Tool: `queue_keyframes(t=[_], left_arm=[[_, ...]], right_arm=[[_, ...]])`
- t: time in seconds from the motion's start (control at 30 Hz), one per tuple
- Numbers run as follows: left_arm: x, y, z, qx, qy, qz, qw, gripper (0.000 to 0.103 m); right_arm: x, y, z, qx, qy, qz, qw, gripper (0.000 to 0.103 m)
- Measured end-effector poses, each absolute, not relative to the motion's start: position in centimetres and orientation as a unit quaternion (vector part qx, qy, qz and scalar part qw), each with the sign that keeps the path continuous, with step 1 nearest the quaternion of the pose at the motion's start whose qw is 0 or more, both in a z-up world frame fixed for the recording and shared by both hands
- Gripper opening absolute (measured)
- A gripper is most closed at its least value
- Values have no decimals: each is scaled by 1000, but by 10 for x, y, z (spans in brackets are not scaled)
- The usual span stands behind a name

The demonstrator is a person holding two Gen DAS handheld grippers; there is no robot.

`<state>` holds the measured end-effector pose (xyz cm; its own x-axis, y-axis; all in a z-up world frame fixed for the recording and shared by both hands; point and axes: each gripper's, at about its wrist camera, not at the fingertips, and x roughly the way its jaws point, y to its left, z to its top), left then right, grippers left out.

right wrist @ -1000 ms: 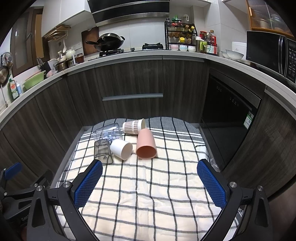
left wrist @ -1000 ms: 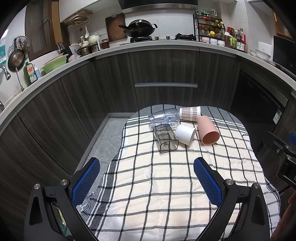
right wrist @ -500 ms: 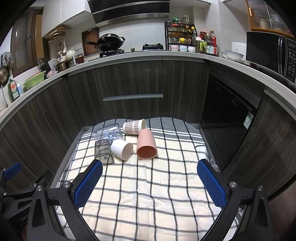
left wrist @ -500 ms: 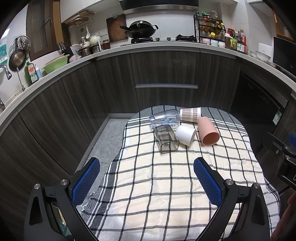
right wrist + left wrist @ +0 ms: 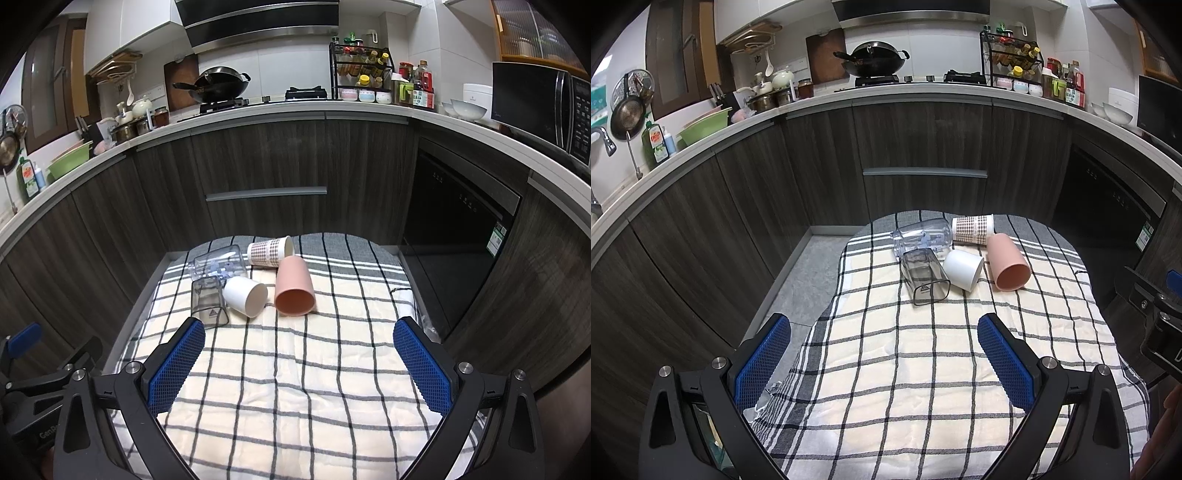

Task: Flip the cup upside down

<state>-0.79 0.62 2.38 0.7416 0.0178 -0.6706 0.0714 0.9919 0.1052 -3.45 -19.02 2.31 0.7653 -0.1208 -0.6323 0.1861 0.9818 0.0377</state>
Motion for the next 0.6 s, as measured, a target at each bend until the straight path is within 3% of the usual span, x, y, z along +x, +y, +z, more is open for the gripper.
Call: queue_keyframes(t=[0.6], left_arm=[[40, 4, -5, 43, 368, 11, 929, 103]], right_arm=[[20, -189, 4, 29, 351, -75, 933, 102]])
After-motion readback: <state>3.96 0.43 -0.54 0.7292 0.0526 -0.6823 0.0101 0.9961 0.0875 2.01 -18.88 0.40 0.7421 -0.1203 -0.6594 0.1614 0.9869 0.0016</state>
